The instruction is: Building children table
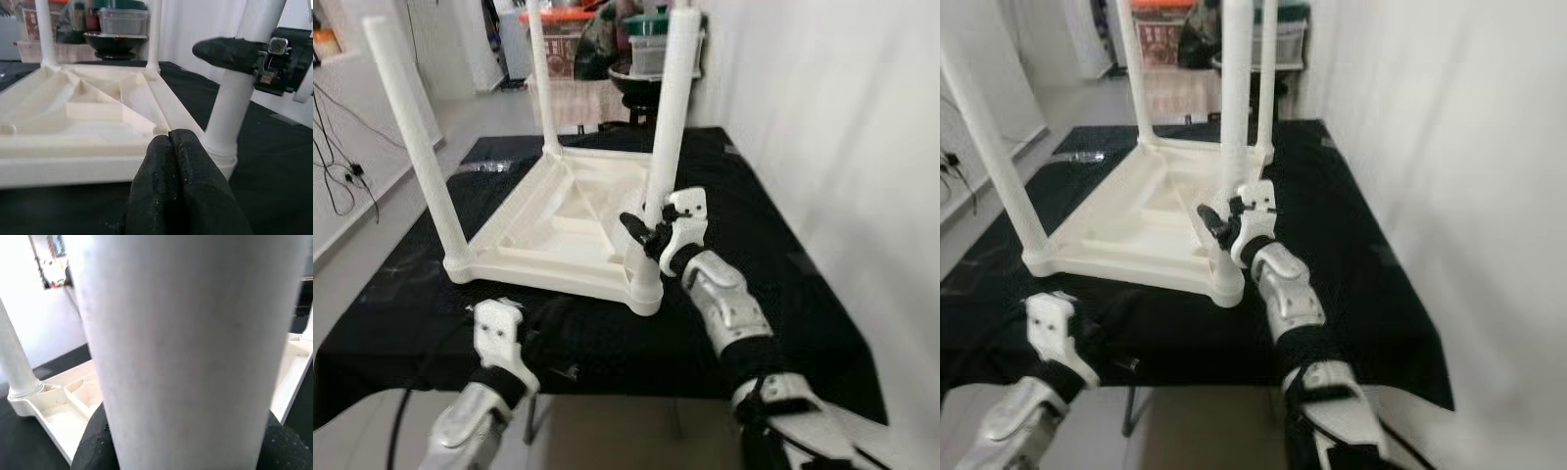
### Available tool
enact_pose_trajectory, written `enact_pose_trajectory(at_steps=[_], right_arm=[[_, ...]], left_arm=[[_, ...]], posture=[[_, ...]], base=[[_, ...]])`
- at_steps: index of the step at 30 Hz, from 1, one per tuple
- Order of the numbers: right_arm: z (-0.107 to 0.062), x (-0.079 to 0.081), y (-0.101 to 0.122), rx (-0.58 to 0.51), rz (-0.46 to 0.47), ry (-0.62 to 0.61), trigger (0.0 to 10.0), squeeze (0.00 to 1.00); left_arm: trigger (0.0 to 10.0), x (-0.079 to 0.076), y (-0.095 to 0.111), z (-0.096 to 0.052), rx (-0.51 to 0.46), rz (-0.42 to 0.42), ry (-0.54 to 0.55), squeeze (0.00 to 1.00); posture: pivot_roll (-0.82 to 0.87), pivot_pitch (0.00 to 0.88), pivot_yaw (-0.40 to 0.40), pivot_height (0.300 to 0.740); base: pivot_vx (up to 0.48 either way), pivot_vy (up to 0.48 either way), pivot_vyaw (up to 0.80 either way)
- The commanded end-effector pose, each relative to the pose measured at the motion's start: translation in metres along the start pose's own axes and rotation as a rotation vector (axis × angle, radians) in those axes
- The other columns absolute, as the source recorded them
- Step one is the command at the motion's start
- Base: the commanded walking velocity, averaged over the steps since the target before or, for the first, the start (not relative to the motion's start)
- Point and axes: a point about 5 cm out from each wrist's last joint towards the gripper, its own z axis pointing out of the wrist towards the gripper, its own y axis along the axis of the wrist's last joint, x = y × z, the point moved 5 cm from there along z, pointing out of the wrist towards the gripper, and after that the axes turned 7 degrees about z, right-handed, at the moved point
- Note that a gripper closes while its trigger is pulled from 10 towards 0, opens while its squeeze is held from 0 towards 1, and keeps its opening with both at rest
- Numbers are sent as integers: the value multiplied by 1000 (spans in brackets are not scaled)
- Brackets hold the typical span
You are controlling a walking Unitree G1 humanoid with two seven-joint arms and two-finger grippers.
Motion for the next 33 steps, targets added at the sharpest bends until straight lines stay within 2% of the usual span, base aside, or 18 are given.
enact_pose_trajectory(at_steps=[1, 4, 7, 8, 10, 11, 12, 14, 16, 18, 19, 20, 21, 26, 30, 31, 32, 33], right_arm=[[-5, 8, -49, 179, 44, 61, 0, 0], [-1, 25, -48, 184, -29, 138, 0, 0], [-4, 23, -44, 167, -2, 75, 0, 0], [-5, 27, -42, 170, 13, 98, 10000, 114], [-6, 32, -41, 178, 28, 136, 10000, 114], [-6, 41, -28, 145, 42, 251, 10000, 1000], [-7, 46, -18, 120, 46, 331, 10000, 1000], [-7, 46, -18, 120, 46, 331, 10000, 1000], [-9, 49, -1, 95, 35, 473, 10000, 1000], [-11, 48, 7, 89, -1, 538, 10000, 1000], [-14, 46, 18, 92, -52, 621, 10000, 353], [-14, 46, 18, 92, -52, 621, 10000, 353], [-18, 45, 26, 102, -90, 693, 10000, 0], [-22, 41, 42, 144, -127, 794, 10000, 0], [-15, 35, 53, 162, -132, 775, 10000, 0], [-11, 32, 58, 166, -124, 753, 1882, 0], [-11, 32, 58, 166, -124, 753, 1882, 0], [-9, 31, 60, 169, -109, 739, 0, 0]], left_arm=[[10000, 1, -3, 2, 14, -4, -20, 0], [10000, 3, -2, 3, 11, -2, -5, 0], [10000, 5, -2, 3, 7, 4, 8, 0], [10000, 5, -2, 3, 7, 3, 7, 0], [10000, 5, -1, 3, 6, 1, 6, 0], [10000, 4, -1, 3, 7, 0, 4, 0], [10000, 4, -1, 3, 7, -1, 2, 0], [10000, 4, -1, 3, 7, -1, 2, 0], [10000, 2, -1, 4, 7, -3, -4, 0], [10000, 2, -1, 4, 7, -5, -7, 0], [10000, 1, -1, 4, 7, -6, -9, 0], [10000, 1, -1, 4, 7, -6, -9, 0], [10000, 1, -1, 4, 7, -7, -9, 0], [10000, 1, -2, 4, 6, -7, -7, 0], [10000, 1, -2, 4, 7, -7, -5, 0], [10000, 0, -3, 4, 8, -6, -4, 0], [10000, 0, -3, 4, 8, -6, -4, 0], [10000, 0, -3, 4, 8, -6, -3, 0]], posture=[[-58, 0, 36, 740], [-73, 0, 40, 740], [-61, 0, 34, 740], [-61, 0, 34, 740], [-61, 0, 34, 740], [-60, 0, 36, 740], [-60, 0, 36, 740], [-60, 0, 36, 740], [-64, 0, 35, 740], [-65, 0, 34, 740], [-65, 0, 34, 740], [-65, 0, 34, 740], [-63, 0, 31, 740], [-53, 0, 25, 740], [-46, 0, 21, 740], [-38, 0, 19, 740], [-38, 0, 19, 740], [-36, 0, 19, 740]], base=[[0, 0, 0], [0, 0, 0], [0, 0, 0], [0, 0, 0], [0, 0, 0], [0, 0, 0], [0, 0, 0], [0, 0, 0], [0, 0, 0], [0, 0, 0], [0, 0, 0], [0, 0, 0], [0, 0, 0], [0, 0, 0], [0, 0, 0], [0, 0, 0], [0, 0, 0], [0, 0, 0]])
